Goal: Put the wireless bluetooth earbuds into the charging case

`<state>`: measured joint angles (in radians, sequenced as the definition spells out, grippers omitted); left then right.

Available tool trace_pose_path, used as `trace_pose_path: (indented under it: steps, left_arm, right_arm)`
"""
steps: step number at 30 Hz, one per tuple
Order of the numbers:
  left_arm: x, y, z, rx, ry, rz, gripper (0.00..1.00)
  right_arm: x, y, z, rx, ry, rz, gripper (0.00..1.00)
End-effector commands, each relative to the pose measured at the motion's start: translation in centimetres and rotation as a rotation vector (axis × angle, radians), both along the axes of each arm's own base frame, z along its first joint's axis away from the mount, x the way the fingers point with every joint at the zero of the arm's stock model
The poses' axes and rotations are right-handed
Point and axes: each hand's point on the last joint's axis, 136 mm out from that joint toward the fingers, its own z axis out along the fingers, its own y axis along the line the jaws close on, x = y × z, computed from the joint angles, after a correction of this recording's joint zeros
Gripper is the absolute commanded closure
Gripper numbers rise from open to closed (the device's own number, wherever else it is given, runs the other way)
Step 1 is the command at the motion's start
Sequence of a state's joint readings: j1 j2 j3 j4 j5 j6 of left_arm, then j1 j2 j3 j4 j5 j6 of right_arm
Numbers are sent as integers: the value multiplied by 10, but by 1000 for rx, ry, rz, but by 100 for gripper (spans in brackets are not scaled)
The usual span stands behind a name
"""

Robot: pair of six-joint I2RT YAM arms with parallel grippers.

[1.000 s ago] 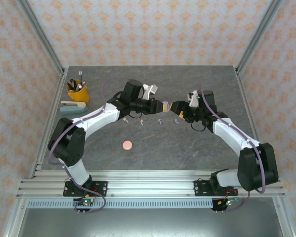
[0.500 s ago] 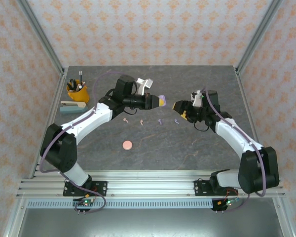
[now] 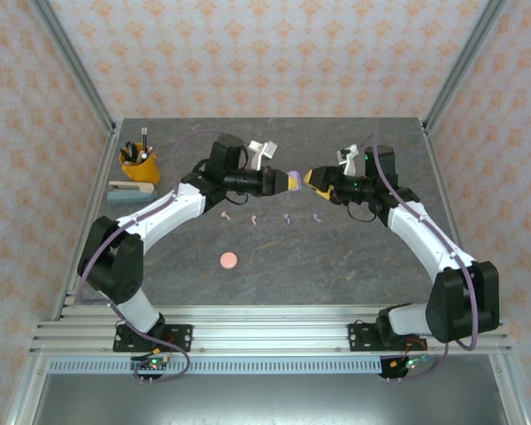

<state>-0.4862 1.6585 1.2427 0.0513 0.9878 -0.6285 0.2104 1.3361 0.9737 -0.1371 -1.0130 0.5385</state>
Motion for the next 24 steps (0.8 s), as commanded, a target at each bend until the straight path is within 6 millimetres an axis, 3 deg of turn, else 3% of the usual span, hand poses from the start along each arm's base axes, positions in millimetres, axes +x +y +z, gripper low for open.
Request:
trace_pose_path:
  steps: [1,8,24]
  left_arm:
    - [6,-4,22,-73,-44,-3,100]
    - [8,-5,27,-94,-44,3,100]
    - [6,-5,18,-91,-25,4,100]
  right_arm:
    - [1,4,18,33,-44,31,49]
    - [2,6,18,35,-46,30,53]
    - [2,15,29,46,-64,52,55]
